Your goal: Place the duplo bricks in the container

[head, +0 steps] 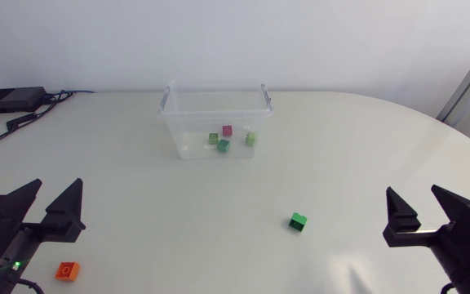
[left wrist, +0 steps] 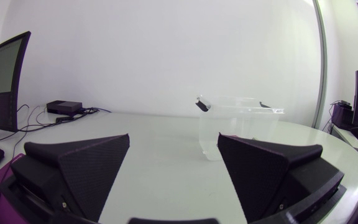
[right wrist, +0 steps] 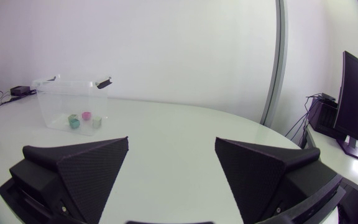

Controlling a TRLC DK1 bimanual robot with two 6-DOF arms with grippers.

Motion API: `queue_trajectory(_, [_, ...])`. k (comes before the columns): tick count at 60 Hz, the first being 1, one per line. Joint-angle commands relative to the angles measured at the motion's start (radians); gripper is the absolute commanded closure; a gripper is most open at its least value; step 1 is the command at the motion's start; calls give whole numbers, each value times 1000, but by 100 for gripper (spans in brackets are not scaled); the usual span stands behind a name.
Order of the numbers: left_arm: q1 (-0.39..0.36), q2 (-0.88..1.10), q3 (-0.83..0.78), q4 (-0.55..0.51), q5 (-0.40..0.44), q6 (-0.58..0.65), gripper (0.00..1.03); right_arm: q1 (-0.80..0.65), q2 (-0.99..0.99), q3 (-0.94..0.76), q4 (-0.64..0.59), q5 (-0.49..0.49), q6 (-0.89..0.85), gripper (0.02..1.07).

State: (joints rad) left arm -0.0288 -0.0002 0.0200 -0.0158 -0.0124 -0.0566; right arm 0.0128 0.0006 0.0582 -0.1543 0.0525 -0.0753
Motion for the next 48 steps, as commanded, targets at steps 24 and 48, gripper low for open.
queue_trajectory(24, [-5,-15,15,-24,-3,-23,4,16,-7,5,-25,-6,5,6])
queue_trajectory(48, [-52,267,313,-176,-3,-32,7,49,259,147,38,-19,17,6])
